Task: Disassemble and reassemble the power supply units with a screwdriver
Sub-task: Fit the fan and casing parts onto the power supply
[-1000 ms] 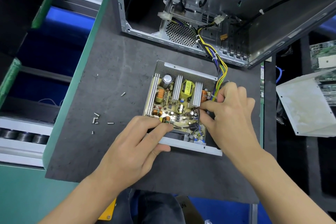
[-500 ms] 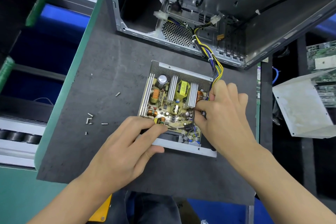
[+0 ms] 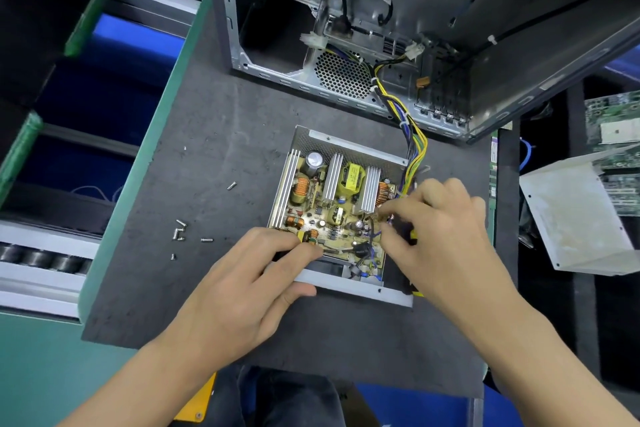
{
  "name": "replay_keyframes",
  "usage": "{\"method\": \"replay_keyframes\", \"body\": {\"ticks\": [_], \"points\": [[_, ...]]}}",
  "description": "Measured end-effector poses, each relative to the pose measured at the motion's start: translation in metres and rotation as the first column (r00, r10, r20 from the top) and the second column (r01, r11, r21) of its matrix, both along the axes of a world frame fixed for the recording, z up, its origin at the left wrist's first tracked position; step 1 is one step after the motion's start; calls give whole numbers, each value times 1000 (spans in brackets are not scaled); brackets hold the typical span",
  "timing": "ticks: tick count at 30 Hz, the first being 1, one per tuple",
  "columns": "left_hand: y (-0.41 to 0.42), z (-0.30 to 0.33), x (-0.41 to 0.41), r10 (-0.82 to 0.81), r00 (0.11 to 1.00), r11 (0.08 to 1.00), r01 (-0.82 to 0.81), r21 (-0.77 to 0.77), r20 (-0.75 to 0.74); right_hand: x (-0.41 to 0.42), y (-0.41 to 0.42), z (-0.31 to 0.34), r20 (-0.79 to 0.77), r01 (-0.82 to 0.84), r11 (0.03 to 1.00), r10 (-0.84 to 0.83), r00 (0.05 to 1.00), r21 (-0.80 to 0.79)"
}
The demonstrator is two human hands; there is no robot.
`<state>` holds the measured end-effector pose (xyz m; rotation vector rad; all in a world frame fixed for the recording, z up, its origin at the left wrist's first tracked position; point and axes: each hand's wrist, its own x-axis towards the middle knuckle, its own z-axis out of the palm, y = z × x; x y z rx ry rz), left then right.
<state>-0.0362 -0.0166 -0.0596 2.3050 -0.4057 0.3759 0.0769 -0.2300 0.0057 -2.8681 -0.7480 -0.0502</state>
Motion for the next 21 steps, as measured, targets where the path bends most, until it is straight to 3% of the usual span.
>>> {"method": "replay_keyframes", "body": {"ticks": [4, 9, 17, 21], "points": [[0, 2, 0, 9, 1000, 1000, -8, 12, -13, 2, -5, -4, 25, -126, 989, 124, 992, 77], [0, 4, 0, 19, 1000, 999, -18, 35, -21, 4, -14, -17, 144, -370, 927, 359, 922, 61], [-1, 9, 0, 38, 998, 998, -34, 61, -53, -1, -6, -20, 74, -198, 966, 188, 979, 164], [-2, 11, 0, 51, 997, 997, -49, 54, -49, -1, -3, -21, 3, -183, 965, 186, 983, 188]]}}
